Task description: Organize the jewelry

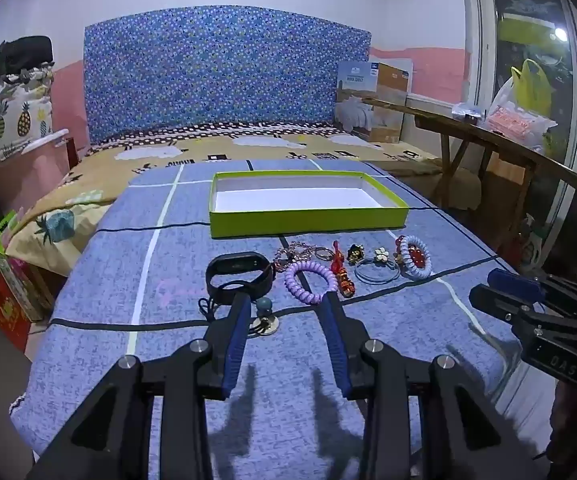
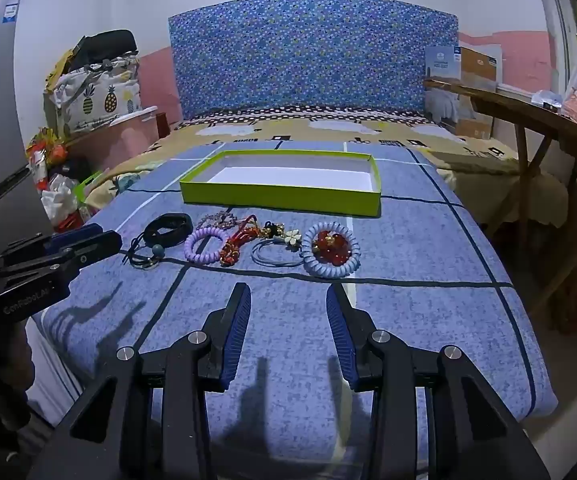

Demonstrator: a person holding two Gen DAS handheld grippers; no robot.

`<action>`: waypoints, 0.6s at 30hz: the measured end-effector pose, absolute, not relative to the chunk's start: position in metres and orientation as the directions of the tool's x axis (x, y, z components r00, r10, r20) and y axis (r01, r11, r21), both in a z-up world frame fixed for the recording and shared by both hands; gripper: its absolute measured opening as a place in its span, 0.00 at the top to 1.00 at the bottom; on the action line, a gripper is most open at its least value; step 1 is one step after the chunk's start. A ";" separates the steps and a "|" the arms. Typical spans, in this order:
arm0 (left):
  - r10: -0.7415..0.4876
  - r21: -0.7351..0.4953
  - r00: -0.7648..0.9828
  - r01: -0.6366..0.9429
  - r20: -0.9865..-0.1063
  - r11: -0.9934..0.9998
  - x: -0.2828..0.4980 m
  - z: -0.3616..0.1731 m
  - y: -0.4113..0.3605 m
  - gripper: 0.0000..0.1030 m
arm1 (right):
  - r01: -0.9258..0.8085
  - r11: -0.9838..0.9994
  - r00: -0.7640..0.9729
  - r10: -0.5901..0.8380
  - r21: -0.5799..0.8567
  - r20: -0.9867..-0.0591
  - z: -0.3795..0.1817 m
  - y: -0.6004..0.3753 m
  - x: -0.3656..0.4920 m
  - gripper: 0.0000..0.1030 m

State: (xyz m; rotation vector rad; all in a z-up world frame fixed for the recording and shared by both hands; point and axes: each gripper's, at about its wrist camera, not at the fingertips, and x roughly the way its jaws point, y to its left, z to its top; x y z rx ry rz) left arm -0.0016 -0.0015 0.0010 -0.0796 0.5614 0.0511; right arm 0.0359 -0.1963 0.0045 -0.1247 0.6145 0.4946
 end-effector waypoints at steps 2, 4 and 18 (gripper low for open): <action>0.030 -0.061 0.849 -0.073 -0.527 0.995 -0.003 0.002 -0.002 0.63 | -0.480 0.877 0.708 0.406 0.028 -0.578 0.004 -0.196 0.036 0.61; 0.027 -0.065 0.855 -0.071 -0.518 0.995 -0.009 0.005 -0.001 0.63 | -0.479 0.877 0.709 0.405 0.028 -0.577 0.004 -0.197 0.036 0.61; 0.004 -0.077 0.842 -0.053 -0.539 0.996 -0.006 -0.002 -0.007 0.63 | -0.481 0.876 0.706 0.409 0.033 -0.578 0.006 -0.196 0.034 0.61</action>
